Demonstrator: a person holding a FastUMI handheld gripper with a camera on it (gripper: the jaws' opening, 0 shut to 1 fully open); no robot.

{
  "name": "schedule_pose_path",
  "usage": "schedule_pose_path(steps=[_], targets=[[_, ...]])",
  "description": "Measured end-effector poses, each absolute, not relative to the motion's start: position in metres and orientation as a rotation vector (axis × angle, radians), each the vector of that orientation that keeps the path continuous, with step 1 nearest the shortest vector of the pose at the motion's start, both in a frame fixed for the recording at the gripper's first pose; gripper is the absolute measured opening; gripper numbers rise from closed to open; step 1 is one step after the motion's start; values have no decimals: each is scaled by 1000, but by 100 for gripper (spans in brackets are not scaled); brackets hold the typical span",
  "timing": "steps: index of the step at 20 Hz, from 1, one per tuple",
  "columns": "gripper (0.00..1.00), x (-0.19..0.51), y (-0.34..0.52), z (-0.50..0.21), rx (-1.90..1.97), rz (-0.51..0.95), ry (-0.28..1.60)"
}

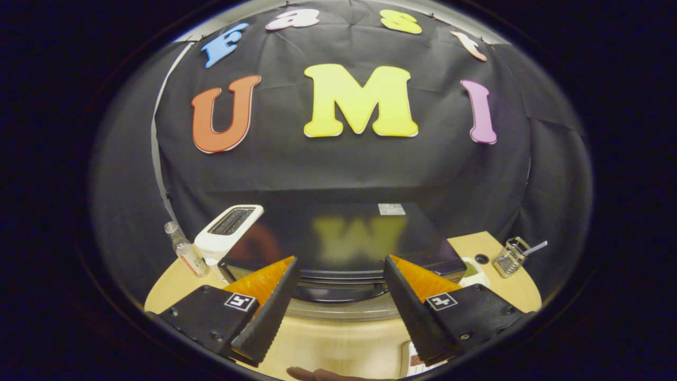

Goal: Open the toaster oven, put the food inside, and close the toaster oven door.

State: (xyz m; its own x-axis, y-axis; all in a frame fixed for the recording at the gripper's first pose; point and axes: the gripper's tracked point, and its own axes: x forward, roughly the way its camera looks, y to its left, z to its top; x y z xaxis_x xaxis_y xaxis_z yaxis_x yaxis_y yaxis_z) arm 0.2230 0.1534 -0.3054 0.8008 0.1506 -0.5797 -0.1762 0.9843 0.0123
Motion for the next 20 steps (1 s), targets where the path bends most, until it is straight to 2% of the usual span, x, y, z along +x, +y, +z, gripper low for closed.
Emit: schedule_pose_path(steps=[2,10,20], targets=[[100,223,159,-319,-33,185,676],[100,214,159,-322,-105,165,701],[100,146,146,-328,-144,169,592]])
